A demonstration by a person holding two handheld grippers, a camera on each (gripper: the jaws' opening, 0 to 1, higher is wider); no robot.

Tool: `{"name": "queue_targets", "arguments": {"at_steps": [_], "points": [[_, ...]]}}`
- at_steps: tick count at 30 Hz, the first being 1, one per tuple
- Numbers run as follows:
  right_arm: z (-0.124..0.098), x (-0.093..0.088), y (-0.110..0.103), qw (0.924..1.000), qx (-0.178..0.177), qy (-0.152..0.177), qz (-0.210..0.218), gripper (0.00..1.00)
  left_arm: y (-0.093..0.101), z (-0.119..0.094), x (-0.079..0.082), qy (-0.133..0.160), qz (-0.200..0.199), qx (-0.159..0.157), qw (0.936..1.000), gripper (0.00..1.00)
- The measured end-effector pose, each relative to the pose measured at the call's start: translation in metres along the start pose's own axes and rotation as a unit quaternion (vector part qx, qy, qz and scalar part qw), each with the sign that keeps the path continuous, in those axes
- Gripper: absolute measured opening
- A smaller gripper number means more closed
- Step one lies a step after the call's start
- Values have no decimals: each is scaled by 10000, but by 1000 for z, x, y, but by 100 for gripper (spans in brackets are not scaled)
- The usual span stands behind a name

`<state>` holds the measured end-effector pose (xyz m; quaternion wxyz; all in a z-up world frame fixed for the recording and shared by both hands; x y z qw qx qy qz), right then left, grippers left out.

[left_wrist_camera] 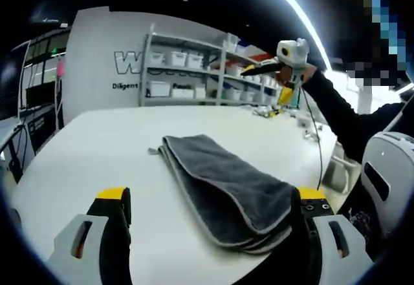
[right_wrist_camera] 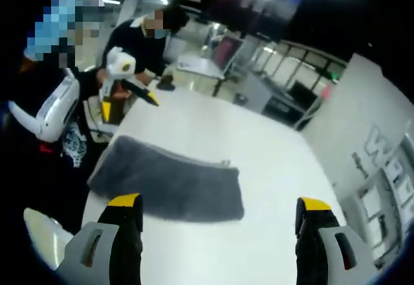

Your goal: Open the folded towel by lifting each exposed corner and separating the folded layers until the towel lies flat within the target outline without major curled edges

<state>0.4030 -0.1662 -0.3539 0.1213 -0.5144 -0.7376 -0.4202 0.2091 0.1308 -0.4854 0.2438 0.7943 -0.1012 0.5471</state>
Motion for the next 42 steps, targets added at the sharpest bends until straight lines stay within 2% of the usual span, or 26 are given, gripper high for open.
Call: {"name": "queue_targets", "arguments": {"at_steps": [4,7,9,12,13,19,21,26,28,33,35,37,39,42], "points": [[9,5,8,9997,181,-68,-155,100,5,0,-1,139,-215,56,9997,100],[16,6,16,9986,415,-141,-291,100,8,1,-7,120,-298,92,9994,100],[21,5,23,9969,588,-293,-431,100,5,3,-14,193,-729,242,9969,100],[30,7,35,9951,731,-435,-506,100,0,5,-22,160,-1261,253,9916,99],[33,8,40,9948,759,-454,-511,100,1,5,-23,145,-1356,154,9905,99],[49,12,59,9912,1066,-590,-520,100,7,5,-28,-54,-1478,103,9889,96],[56,14,67,9898,1142,-658,-548,99,11,7,-32,-27,-1959,65,9806,96],[74,15,79,9861,1386,-759,-512,98,16,8,-39,15,-2779,-92,9606,93],[81,15,81,9844,1475,-797,-544,98,17,9,-42,-37,-2864,-177,9579,93],[96,17,84,9807,1624,-842,-685,97,13,8,-49,18,-3054,-84,9522,88],[102,18,87,9795,1680,-851,-715,95,13,9,-52,-26,-3066,-38,9518,86],[110,18,91,9783,1735,-851,-743,92,15,10,-55,-80,-3067,-78,9517,80],[119,18,95,9767,1830,-874,-707,89,16,11,-58,-184,-2948,-53,9554,78],[132,16,98,9754,1881,-924,-681,87,20,11,-60,-244,-3038,-137,9523,73]]}}
Point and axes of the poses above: the point that each gripper's makers call its tool centre point, and the gripper's own axes: z roughly forward along the fingers, y roughly to its right, x roughly out of its top, the point moved 8 cm from there along -z, roughly backward along the fingers, and after that the axes turned 9 degrees about -z, right-handed, at the moved point
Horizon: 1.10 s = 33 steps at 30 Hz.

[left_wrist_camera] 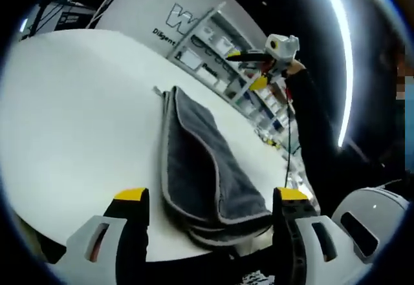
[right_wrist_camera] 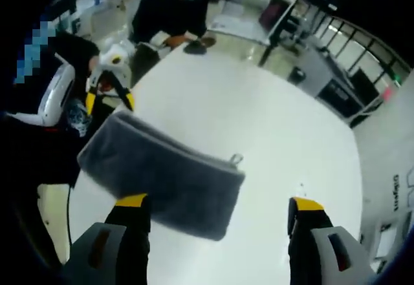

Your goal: Open the folded towel by lifting each exposed corner and separating the folded layers until the towel lies flat within the target outline without major curled edges

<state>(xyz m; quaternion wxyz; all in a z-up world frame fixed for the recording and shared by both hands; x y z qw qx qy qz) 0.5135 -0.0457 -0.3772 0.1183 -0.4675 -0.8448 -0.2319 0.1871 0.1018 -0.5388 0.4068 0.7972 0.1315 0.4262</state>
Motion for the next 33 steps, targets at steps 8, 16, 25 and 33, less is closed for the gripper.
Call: {"name": "queue_targets", "arguments": {"at_steps": [8,16,25,33], "points": [[42,-7,18,9996,210,-112,120,80,-5,5,-6,-74,-47,26,10000,63],[87,-21,33,9976,442,-306,432,66,-8,9,-7,-174,96,-8,9998,51],[129,-27,33,9951,712,-378,569,55,-10,9,-6,-241,387,-132,9989,45],[144,-34,32,9930,839,-406,729,48,-14,12,-6,-305,404,-103,9987,33]]}}
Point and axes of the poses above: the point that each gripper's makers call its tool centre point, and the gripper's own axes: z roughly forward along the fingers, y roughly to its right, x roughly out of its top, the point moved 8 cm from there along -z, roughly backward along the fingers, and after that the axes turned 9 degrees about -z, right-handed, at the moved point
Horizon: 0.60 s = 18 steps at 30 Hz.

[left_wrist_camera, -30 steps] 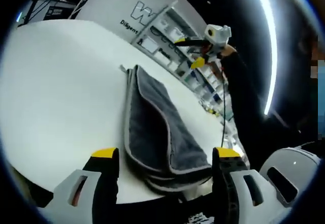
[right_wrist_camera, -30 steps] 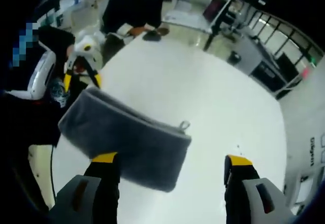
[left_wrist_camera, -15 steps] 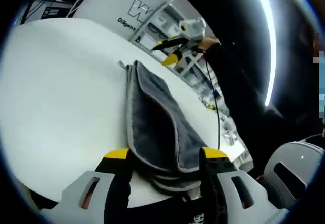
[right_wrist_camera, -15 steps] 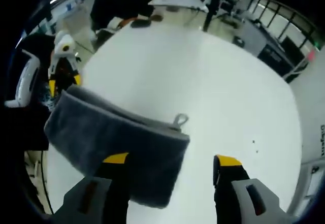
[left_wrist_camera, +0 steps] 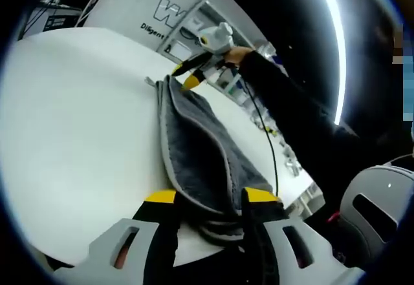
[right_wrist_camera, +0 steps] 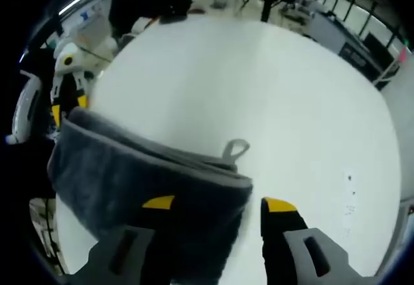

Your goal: Open the folded towel by lifting each exposed corner and separating the folded layers until the towel lies flat within the target outline without major curled edges

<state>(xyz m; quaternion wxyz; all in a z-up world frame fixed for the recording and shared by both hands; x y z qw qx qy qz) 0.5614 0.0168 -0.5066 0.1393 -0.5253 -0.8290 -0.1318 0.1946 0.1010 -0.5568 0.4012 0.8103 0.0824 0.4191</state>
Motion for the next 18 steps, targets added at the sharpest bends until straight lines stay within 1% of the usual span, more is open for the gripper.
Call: {"name": "queue_targets", "arguments": {"at_steps": [2,6,8,9,11,12,16,18], "points": [[4,-1,-1,10000,43,36,23,44,0,1,0,-16,7,-17,10000,30],[10,-2,-2,9998,159,5,95,38,2,3,-4,-125,12,-117,9999,23],[11,-3,-3,9997,192,11,129,35,1,2,-5,-160,43,-112,9998,20],[11,-2,-4,9997,214,18,153,33,1,2,-5,-179,53,-108,9998,18],[12,-2,-7,9992,327,14,214,24,0,1,-5,-212,28,-130,9997,12],[12,-2,-7,9992,345,6,214,21,0,1,-5,-224,8,-141,9996,11],[12,-3,-1,9994,297,-50,154,9,2,2,-5,-258,-9,-185,9995,7],[13,-3,-1,9995,267,-52,134,7,2,4,-4,-273,-4,-227,9994,6]]}}
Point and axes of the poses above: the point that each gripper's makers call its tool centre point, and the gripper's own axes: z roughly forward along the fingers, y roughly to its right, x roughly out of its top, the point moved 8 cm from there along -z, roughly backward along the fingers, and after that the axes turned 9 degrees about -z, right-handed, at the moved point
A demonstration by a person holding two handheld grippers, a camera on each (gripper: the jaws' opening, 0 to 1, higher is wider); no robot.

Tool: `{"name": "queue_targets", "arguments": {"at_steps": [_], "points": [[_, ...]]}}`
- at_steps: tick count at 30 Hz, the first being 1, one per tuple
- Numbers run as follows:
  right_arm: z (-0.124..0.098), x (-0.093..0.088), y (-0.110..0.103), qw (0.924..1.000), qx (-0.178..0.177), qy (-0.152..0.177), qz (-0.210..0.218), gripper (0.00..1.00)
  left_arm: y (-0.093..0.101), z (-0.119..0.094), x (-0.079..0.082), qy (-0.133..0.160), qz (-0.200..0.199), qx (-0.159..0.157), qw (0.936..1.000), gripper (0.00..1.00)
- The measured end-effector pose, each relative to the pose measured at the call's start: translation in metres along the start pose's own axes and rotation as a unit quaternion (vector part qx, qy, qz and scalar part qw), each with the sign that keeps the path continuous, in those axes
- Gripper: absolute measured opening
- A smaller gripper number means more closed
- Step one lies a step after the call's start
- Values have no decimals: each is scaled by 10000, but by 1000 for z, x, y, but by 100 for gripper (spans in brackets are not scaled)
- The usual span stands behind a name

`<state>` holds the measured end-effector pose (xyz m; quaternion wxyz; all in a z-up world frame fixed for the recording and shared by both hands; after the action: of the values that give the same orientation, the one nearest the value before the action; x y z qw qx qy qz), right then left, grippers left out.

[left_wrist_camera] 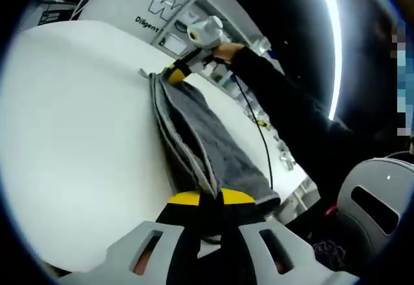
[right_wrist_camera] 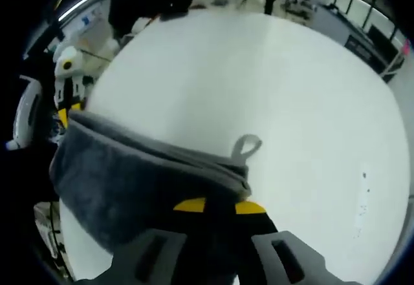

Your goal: Open the folded towel by lifting each exposed corner and separating the folded layers until the towel lies flat within the target outline without major curled edges

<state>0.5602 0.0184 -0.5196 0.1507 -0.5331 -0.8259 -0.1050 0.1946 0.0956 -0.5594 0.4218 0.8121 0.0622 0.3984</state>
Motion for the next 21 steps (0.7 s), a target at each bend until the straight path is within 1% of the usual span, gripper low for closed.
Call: {"name": "queue_targets", "arguments": {"at_steps": [4,7,11,16,20,21], "points": [[2,0,2,10000,-37,6,-69,5,-1,0,0,-19,32,-32,10000,5],[3,2,0,9998,-105,-30,-153,3,-2,0,0,-28,33,-31,10000,4],[2,5,4,9992,-286,-72,-254,2,-7,4,8,31,105,11,9999,4],[3,14,15,9973,-632,-87,-354,2,-16,4,23,181,219,129,9995,4],[6,15,15,9967,-694,-158,-398,2,-19,4,27,218,252,117,9994,3],[5,16,17,9959,-765,-148,-454,2,-20,4,28,250,285,125,9992,3]]}}
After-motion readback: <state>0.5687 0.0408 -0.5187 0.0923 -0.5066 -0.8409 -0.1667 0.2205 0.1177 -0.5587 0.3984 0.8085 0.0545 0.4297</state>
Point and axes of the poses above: the point that each gripper's makers call its tool centre point, and the gripper's own axes: z roughly forward along the fingers, y roughly to its right, x roughly out of its top, the point moved 8 cm from there along -z, roughly backward along the fingers, and after that the axes turned 9 degrees about -z, right-handed, at the moved point
